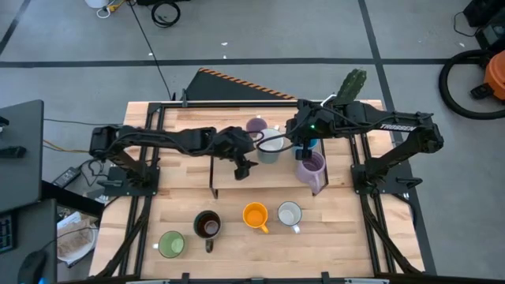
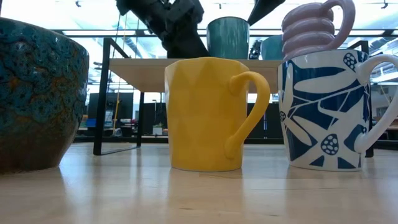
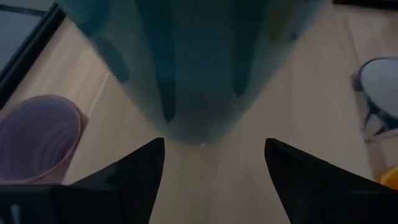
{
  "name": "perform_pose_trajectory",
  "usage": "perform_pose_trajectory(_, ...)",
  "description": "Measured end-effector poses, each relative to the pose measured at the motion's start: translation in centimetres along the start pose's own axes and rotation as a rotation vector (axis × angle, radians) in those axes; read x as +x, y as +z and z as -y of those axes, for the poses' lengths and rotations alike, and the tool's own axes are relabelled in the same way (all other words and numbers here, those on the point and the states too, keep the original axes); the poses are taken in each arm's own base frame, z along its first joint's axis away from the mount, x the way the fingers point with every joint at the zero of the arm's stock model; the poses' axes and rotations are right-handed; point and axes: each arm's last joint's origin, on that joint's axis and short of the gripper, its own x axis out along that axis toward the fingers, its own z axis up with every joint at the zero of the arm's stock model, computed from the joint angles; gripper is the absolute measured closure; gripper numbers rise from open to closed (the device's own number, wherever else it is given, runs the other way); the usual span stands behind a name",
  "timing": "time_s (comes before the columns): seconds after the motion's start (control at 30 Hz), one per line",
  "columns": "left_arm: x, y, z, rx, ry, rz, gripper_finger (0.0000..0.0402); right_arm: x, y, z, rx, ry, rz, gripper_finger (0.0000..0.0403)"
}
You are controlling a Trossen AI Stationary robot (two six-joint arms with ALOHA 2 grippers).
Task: Place coffee mugs
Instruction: Put the dark green cup on the shelf
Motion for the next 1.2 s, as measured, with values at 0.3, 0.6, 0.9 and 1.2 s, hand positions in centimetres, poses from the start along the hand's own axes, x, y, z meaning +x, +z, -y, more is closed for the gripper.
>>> perform_pose_trajectory(0.3,1.5,0.2,-0.3,-0.001,0.008,0.047,0.0114,0.0,0.0,0.0,0.002,0.01,0.001,0.0256)
perform_pose_trajectory(0.6,2.1,0.5,-0.4,0.025,0.058,0.093,0.0114,0.0,0.0,0.0,0.001,0.011,-0.002,0.0256)
perform_pose_trajectory(0.9,2.0,0.7,-0.7,0.017,0.112,0.114,0.0114,0.2,-0.2,0.5,0.016,0.002,-0.01,0.0256)
perform_pose_trajectory(1.2,2.0,0.8,-1.4,0.005,0.138,0.123,0.0114,0.5,-0.1,1.5,0.052,-0.035,0.002,0.0257)
